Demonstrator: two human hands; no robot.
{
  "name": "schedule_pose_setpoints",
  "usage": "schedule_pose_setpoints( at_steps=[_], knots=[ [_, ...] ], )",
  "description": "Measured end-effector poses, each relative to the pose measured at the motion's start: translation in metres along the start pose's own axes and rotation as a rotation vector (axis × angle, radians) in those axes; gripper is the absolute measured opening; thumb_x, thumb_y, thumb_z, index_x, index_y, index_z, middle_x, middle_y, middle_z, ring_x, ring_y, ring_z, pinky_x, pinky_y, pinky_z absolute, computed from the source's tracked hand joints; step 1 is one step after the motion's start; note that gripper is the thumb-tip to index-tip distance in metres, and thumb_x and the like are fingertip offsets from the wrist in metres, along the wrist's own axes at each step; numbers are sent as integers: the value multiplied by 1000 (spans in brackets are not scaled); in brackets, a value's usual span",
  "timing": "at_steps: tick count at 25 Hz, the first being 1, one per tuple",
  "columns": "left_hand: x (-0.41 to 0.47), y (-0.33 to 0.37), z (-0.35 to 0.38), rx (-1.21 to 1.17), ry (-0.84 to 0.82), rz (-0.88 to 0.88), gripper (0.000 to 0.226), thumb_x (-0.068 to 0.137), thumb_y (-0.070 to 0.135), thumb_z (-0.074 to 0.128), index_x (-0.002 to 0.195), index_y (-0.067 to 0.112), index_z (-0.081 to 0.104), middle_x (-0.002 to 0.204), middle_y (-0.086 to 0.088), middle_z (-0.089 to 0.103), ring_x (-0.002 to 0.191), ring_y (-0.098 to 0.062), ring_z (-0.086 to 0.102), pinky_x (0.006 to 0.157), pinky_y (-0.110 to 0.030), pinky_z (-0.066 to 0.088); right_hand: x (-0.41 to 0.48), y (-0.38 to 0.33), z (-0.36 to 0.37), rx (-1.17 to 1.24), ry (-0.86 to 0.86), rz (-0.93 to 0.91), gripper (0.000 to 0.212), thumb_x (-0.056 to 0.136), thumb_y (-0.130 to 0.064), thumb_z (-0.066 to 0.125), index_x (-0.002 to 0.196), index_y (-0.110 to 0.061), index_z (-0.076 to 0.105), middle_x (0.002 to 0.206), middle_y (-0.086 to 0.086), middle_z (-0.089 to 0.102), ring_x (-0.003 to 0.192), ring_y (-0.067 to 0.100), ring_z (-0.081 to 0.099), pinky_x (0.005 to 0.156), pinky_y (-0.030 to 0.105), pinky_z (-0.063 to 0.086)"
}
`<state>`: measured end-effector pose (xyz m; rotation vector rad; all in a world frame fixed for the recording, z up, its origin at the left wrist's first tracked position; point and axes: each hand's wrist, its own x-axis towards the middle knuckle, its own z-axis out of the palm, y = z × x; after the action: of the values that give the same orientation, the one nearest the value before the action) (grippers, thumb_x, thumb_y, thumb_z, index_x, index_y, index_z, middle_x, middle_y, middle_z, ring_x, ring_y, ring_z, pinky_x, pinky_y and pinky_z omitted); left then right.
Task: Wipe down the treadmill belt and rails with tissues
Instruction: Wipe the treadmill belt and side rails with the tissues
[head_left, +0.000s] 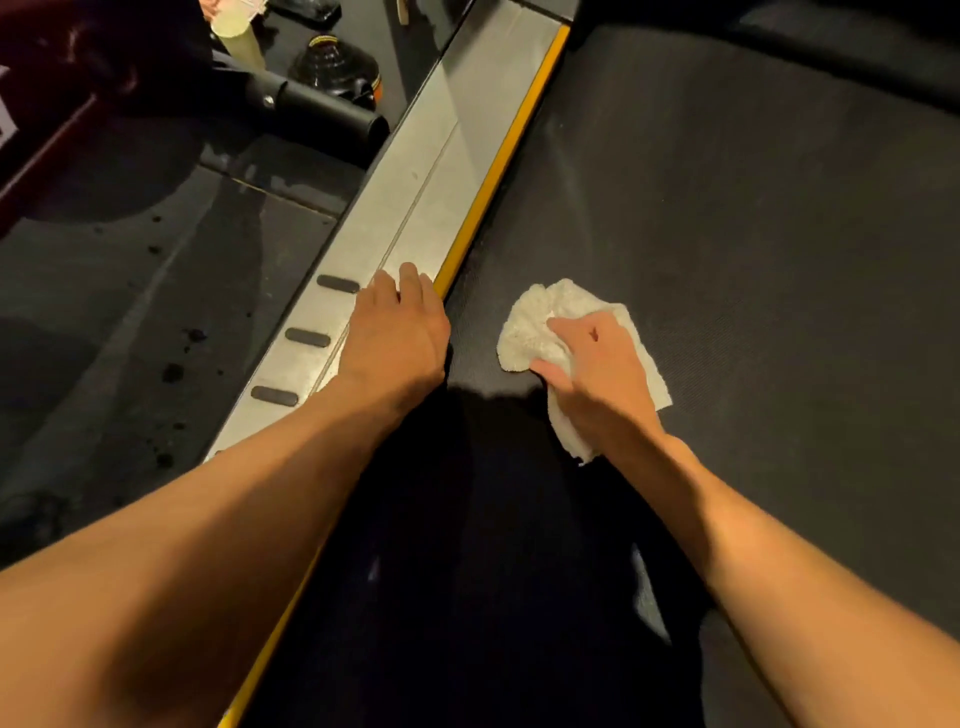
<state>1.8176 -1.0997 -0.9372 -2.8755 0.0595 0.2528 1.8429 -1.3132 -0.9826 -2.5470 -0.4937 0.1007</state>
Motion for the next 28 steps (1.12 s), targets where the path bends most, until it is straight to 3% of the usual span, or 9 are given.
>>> schedule_pose_setpoints(
  at_steps=[3, 6, 8, 13, 16, 19, 22, 26, 28],
  knots=[
    [2, 7, 2, -60, -2, -44, 48, 87, 13, 42, 131, -5, 37, 124, -31, 45, 109, -48, 48, 88, -50, 42, 22, -11, 1, -95, 31, 102, 43, 89, -36, 62, 122, -9, 52, 113, 12, 47, 105, 27, 44, 83, 30, 37],
    [2, 11, 5, -82, -42, -69, 57, 94, 16, 40, 143, -6, 21, 143, -38, 27, 130, -56, 28, 107, -57, 27, 20, -27, 4, -149, 22, 91, 46, 89, -33, 63, 125, -7, 51, 113, 18, 47, 102, 34, 46, 85, 39, 44],
    [2, 8, 8, -119, -55, -37, 61, 97, 16, 38, 147, -5, 11, 148, -38, 16, 135, -57, 18, 112, -57, 20, -2, -27, 1, -129, -22, 94, 48, 89, -32, 64, 129, -10, 50, 115, 17, 48, 104, 33, 47, 87, 39, 44],
    [1, 7, 6, -98, -81, -37, 58, 97, 13, 34, 148, -4, 10, 148, -38, 16, 134, -57, 19, 112, -56, 20, -39, -17, -10, -74, 66, 211, 43, 89, -29, 65, 127, -13, 54, 115, 11, 48, 106, 29, 45, 89, 37, 44],
    [5, 14, 6, -120, -90, -88, 51, 96, 12, 39, 141, -5, 25, 142, -37, 29, 131, -56, 27, 108, -56, 26, -9, -11, -10, -105, 64, 275, 38, 91, -29, 62, 124, -13, 53, 115, 10, 46, 107, 30, 43, 85, 35, 42],
    [11, 10, -5, -117, -116, -98, 47, 94, 15, 43, 137, -2, 33, 134, -32, 38, 125, -54, 36, 103, -53, 35, -27, -18, -4, -47, 37, 203, 43, 92, -31, 60, 131, -17, 51, 118, 9, 46, 109, 28, 41, 86, 33, 40],
    [9, 8, -14, -100, -188, -70, 51, 95, 14, 41, 142, 0, 26, 136, -30, 34, 125, -49, 35, 101, -50, 37, -69, 4, -18, -47, 59, 142, 41, 92, -30, 60, 130, -17, 54, 115, 8, 50, 106, 26, 45, 85, 27, 35],
    [9, 17, -27, 31, -212, -63, 45, 97, 6, 39, 141, -1, 31, 138, -29, 33, 127, -46, 35, 104, -50, 35, -41, 44, -42, -80, 147, 396, 39, 90, -30, 62, 124, -13, 58, 121, 16, 50, 111, 32, 47, 90, 26, 32],
    [12, 26, -37, 100, -248, -39, 41, 97, 9, 44, 137, 2, 38, 133, -25, 40, 125, -41, 39, 102, -47, 38, -26, 35, -37, -46, 134, 339, 34, 87, -27, 64, 117, -10, 62, 116, 16, 53, 108, 31, 50, 88, 26, 35]
  ],
)
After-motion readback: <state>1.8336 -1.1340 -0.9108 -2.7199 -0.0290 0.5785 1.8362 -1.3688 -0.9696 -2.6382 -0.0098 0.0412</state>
